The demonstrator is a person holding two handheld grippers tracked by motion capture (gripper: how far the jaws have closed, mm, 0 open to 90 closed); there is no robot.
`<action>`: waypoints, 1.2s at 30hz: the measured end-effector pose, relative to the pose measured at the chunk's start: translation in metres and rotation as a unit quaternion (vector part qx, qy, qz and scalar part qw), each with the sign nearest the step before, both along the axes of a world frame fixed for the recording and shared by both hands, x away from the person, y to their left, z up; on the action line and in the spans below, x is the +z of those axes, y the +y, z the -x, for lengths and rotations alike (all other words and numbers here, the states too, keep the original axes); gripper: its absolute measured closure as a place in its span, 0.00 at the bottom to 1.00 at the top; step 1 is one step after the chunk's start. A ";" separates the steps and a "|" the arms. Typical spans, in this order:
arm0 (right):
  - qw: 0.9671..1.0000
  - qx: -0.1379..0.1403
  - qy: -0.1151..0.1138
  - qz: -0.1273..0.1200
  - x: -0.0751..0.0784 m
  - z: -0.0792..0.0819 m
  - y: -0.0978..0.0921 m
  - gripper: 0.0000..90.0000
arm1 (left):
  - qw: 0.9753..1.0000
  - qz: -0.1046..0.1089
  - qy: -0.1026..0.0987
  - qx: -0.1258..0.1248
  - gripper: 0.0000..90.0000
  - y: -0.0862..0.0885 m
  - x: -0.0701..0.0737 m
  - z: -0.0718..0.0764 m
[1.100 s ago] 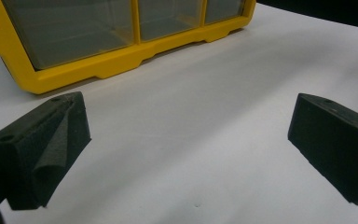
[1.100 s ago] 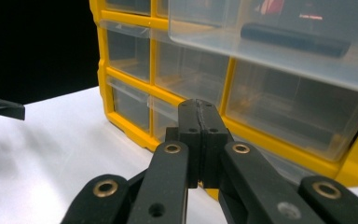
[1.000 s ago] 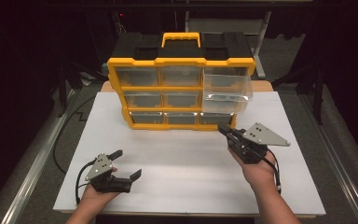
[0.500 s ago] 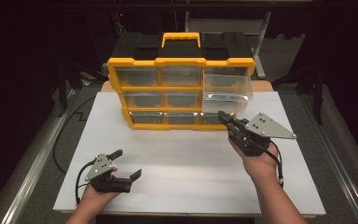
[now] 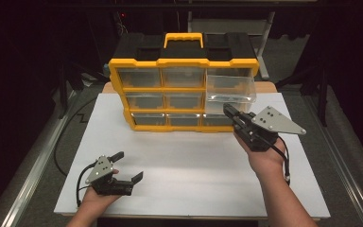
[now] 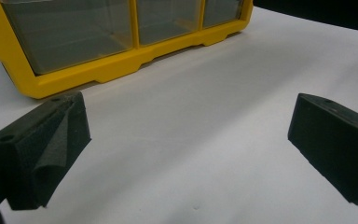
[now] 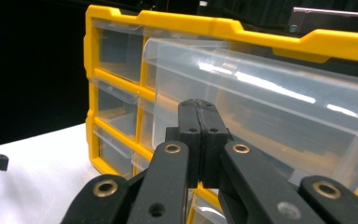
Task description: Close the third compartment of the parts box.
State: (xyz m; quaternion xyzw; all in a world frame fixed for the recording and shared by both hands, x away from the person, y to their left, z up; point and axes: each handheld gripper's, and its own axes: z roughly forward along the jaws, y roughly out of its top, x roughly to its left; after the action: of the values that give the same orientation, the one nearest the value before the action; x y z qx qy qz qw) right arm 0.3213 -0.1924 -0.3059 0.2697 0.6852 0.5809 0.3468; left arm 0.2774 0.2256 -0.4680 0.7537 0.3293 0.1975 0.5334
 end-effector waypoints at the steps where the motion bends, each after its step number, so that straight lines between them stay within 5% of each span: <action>1: 1.000 -0.001 0.000 0.000 0.000 0.000 0.000 1.00 | 1.000 0.000 0.000 0.000 0.00 0.000 0.000 0.000; 36: 0.999 -0.031 0.006 -0.004 0.013 -0.031 -0.005 1.00 | 1.000 -0.003 0.000 -0.001 0.00 -0.001 0.000 0.000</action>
State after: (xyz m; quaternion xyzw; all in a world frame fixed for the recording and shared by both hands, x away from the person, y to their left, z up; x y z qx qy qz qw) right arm 0.3526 -0.1977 -0.2927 0.2960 0.6762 0.5710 0.3594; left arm 0.2771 0.2249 -0.4678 0.7556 0.3277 0.1982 0.5314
